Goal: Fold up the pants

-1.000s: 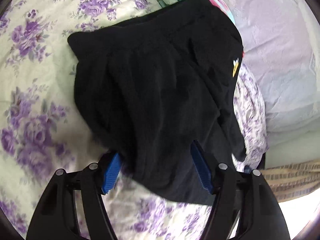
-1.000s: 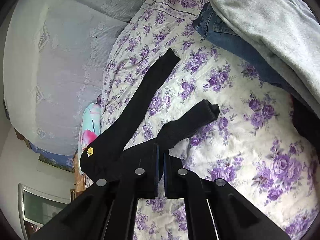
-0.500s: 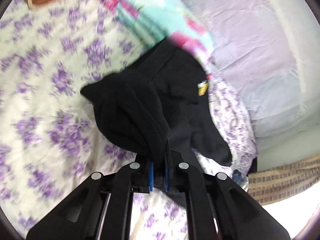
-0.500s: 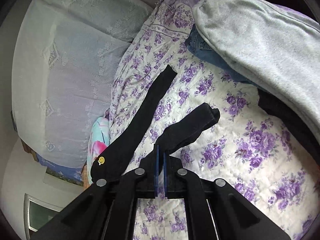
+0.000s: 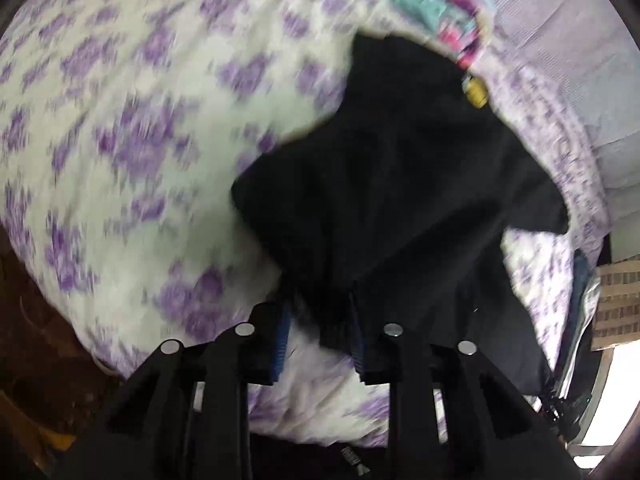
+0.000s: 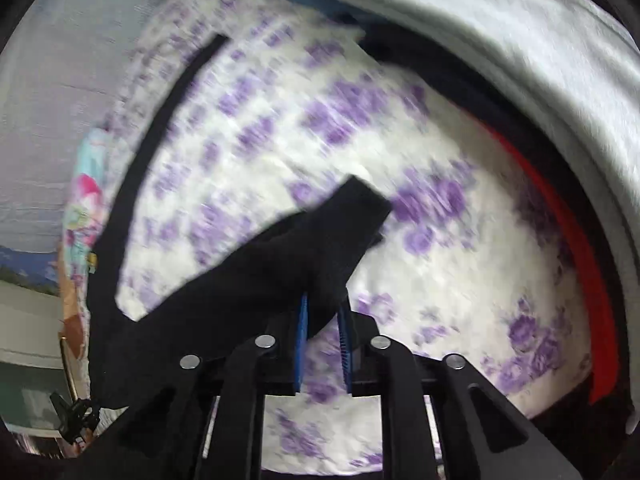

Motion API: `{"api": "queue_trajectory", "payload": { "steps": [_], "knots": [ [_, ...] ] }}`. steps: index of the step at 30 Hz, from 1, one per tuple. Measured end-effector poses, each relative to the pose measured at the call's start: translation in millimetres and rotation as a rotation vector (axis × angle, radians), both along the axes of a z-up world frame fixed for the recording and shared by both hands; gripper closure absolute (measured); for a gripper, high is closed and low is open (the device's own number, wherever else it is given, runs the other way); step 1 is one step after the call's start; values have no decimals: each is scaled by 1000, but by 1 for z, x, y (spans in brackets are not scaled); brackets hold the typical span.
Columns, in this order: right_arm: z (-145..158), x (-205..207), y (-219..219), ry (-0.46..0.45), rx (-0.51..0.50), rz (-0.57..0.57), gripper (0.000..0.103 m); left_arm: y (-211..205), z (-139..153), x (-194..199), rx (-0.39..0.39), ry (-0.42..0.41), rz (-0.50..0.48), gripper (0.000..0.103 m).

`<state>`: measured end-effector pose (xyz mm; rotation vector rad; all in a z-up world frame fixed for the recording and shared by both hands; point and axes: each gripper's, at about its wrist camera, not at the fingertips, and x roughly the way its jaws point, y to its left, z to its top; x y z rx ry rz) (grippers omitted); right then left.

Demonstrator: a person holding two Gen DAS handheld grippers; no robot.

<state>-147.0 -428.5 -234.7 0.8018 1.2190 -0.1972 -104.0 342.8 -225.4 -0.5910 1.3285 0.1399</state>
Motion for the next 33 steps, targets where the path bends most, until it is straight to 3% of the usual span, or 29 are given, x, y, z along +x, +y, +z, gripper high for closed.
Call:
{"api": "queue_trajectory", "payload": {
  "steps": [2,4,6,8,11,14,16,18,21,24,25,30,33],
  "knots": [
    [9,6,-16,-34,72,-40,80,7,-5,-26,-49,12,37,69],
    [44,37,-21,-133,-52,33,52,14,11,-40,31,12,74,72],
    [70,89,-23,-242,-90,122,40,17,38,-47,88,-16,89,72],
    [86,153,-27,-299,-61,187,41,17,68,-48,153,-52,109,72],
    [102,236,-34,-439,-54,224,40,3,112,-44,223,-156,135,49],
    [68,331,-34,-388,-41,205,42,-27,137,-22,265,-232,133,48],
    [34,377,-36,-360,59,148,54,-56,145,2,304,-255,87,48],
    [2,404,-35,-305,122,107,55,-86,149,25,311,-273,38,48],
    [-29,425,-30,-291,170,64,55,-124,151,54,300,-305,-50,48],
    [-35,430,-28,-339,197,43,86,-151,141,82,286,-304,-107,48],
    [-32,427,-28,-344,197,44,87,-158,138,91,284,-301,-121,48],
    [30,390,-46,-476,248,70,88,-166,119,126,266,-281,-168,48],
    [77,351,-57,-545,203,90,88,-156,111,137,250,-282,-183,48]
  ]
}}
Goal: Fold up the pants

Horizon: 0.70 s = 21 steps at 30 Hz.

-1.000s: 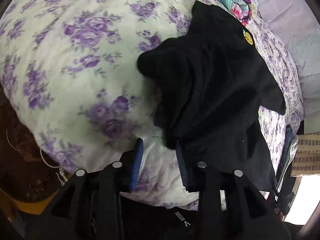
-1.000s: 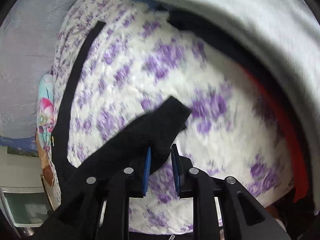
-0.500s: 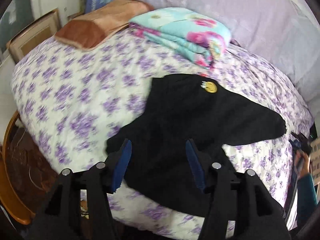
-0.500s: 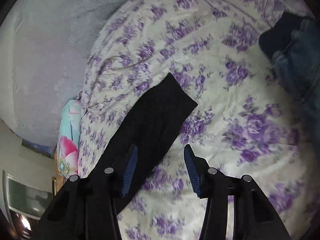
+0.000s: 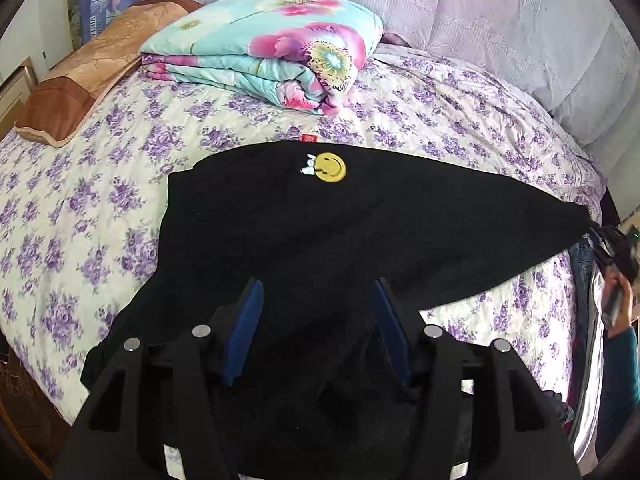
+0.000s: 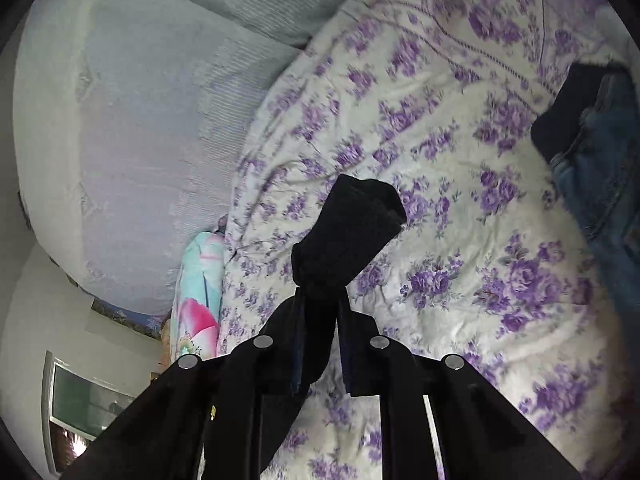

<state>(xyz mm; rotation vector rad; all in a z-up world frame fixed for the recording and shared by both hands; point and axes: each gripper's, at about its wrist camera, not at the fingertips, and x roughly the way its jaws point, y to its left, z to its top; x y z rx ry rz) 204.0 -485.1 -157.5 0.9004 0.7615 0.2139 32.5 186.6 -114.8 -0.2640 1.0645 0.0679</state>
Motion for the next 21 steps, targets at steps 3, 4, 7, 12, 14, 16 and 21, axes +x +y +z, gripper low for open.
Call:
{"api": "queue_trajectory", "payload": {
  "steps": [3,4,7,12,14,16,21],
  "knots": [
    [12,-50,-14,-2,-24,-46,88,11,-9,8,-8,9,-7,45],
    [8,-66,-17,18,-60,-64,88,15,-13,10,-11,13,-6,43],
    [-30,-104,-22,200,-224,-150,75,25,-31,17,13,36,-12,43],
    [-82,-145,-16,459,-398,-232,69,46,-50,25,81,67,-13,43],
    [-64,-152,-6,407,-377,-250,61,63,-49,30,55,57,-9,42],
    [-46,-146,11,296,-266,-188,46,86,-45,43,3,39,15,41],
    [-5,-86,95,142,-159,63,39,132,-49,94,-139,9,-38,39]
  ]
}}
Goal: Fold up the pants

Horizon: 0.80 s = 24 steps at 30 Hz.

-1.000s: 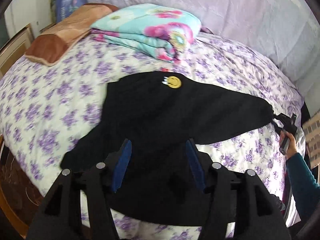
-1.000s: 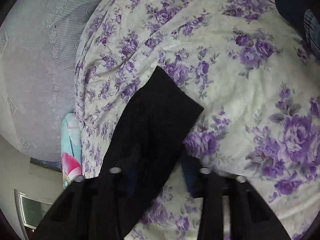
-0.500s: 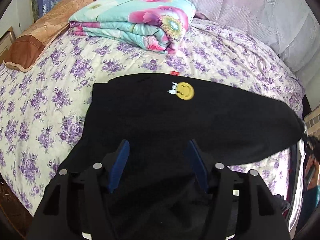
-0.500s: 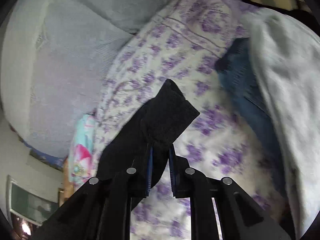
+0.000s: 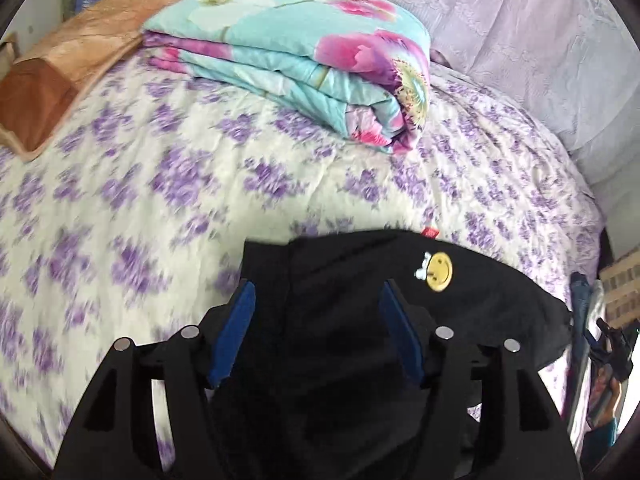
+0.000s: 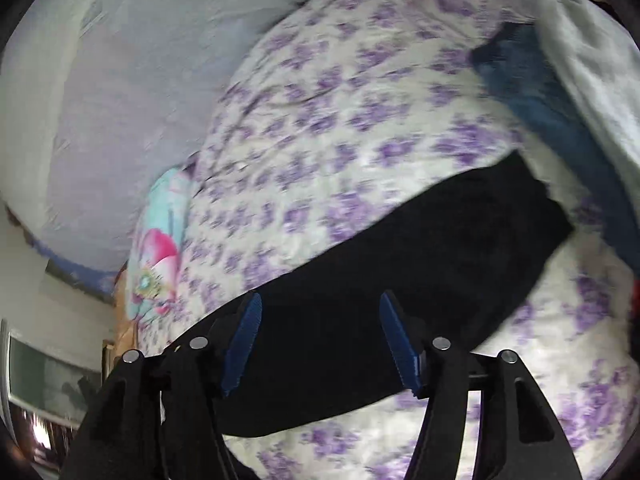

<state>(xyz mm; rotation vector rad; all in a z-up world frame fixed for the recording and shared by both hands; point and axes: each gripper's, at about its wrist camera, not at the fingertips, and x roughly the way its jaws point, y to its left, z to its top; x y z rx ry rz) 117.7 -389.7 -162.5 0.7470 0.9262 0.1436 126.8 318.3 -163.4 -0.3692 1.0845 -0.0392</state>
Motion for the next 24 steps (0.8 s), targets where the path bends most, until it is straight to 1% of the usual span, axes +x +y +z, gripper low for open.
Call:
{"api": "queue_trajectory", "payload": {
  "steps": [1,2,4,6,8,9,11,12,14,15,17,18,20,21,22,23,24],
  "knots": [
    [5,11,22,-5,0,56,39,2,-2,8,-19,-3,-58,39],
    [8,18,41,-6,-3,102,39,1,-4,15,1,-7,-110,39],
    [9,27,77,0,19,181,39,-9,-7,25,80,-38,-249,39],
    [7,28,105,24,43,223,39,-21,-14,34,126,-43,-377,39],
    [4,21,129,56,42,257,39,-30,-25,44,114,-6,-485,39],
    [2,16,141,74,32,262,39,-34,-35,51,123,28,-531,39],
    [-4,8,155,106,33,265,39,-37,-54,65,123,104,-585,33],
    [-8,3,160,119,39,259,39,-36,-61,69,118,131,-590,32],
    [-16,-14,167,153,50,233,38,-33,-68,78,105,158,-592,31],
    [-16,-14,167,153,50,233,37,-32,-68,80,112,154,-597,31],
    [-23,-21,168,171,59,213,37,-31,-66,83,138,155,-614,38],
    [-24,-25,170,177,63,206,37,-30,-63,83,147,146,-629,38],
    [-28,-28,172,182,85,193,37,-27,-53,84,147,101,-661,36],
    [-31,-27,173,186,90,187,37,-26,-51,86,125,104,-679,36],
    [-33,-28,175,189,91,181,37,-27,-53,88,95,124,-700,32],
    [-35,-28,176,194,91,175,37,-30,-58,90,66,157,-724,28],
    [-37,-28,179,201,96,169,37,-33,-65,91,38,205,-753,26]
  ]
}}
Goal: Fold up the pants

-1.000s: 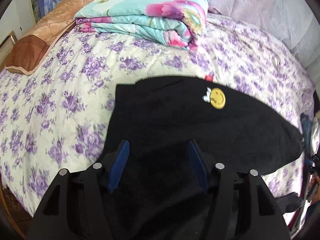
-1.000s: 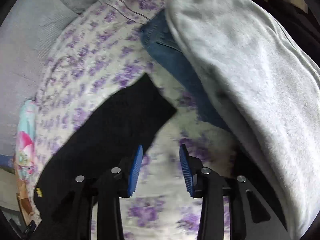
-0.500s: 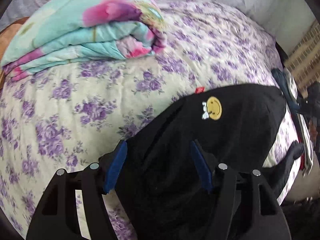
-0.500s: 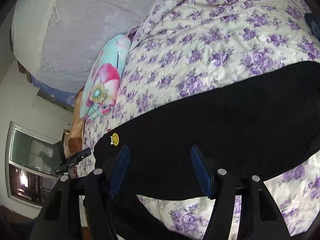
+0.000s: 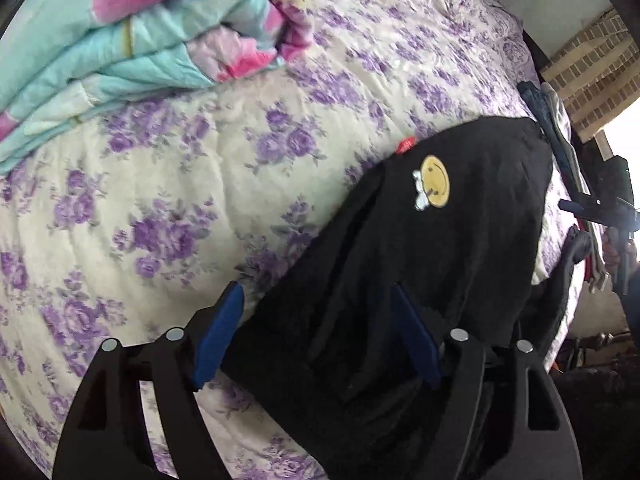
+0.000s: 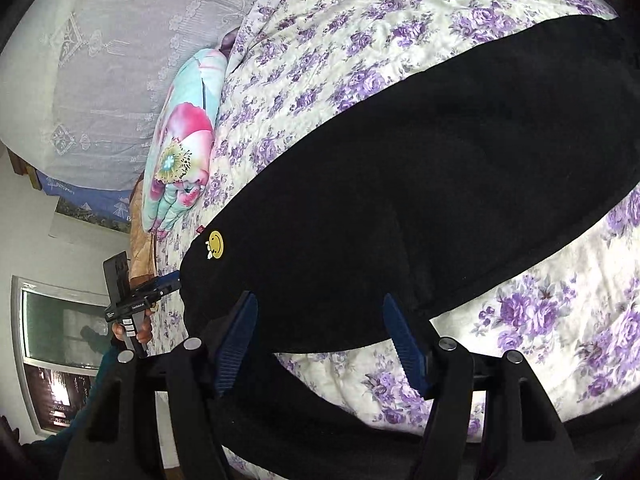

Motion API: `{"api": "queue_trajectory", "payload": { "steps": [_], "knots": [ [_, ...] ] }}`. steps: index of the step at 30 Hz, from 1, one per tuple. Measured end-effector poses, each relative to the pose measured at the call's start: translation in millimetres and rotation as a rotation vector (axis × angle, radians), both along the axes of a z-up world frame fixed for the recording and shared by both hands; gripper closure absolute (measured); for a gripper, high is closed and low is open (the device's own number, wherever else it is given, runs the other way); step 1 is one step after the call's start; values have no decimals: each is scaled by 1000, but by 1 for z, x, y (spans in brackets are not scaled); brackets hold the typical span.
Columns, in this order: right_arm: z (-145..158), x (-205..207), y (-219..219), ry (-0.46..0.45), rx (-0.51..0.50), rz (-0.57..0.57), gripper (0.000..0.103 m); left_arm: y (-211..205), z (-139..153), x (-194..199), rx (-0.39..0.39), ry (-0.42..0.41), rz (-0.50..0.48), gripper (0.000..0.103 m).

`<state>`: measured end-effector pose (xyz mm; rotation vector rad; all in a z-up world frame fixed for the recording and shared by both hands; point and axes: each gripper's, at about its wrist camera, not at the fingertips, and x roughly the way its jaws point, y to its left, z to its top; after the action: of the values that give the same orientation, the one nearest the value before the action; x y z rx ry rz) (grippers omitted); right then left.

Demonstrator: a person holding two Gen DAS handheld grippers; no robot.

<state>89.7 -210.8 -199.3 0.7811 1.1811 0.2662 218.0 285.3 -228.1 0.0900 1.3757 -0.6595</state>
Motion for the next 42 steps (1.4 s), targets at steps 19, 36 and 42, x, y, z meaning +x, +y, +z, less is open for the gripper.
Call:
{"api": "queue_trajectory", "payload": {
  "steps": [19,36,42],
  "knots": [
    [1,-24,10,-20,-33,31,34,-11,69,31,456,-364,334,86],
    [16,-257,-170,44,-186,-569,33,88,63,-111,324,-136,352,54],
    [-29,-314,-191,15,-66,-733,36,101,44,-207,57,-23,565,49]
  ]
}}
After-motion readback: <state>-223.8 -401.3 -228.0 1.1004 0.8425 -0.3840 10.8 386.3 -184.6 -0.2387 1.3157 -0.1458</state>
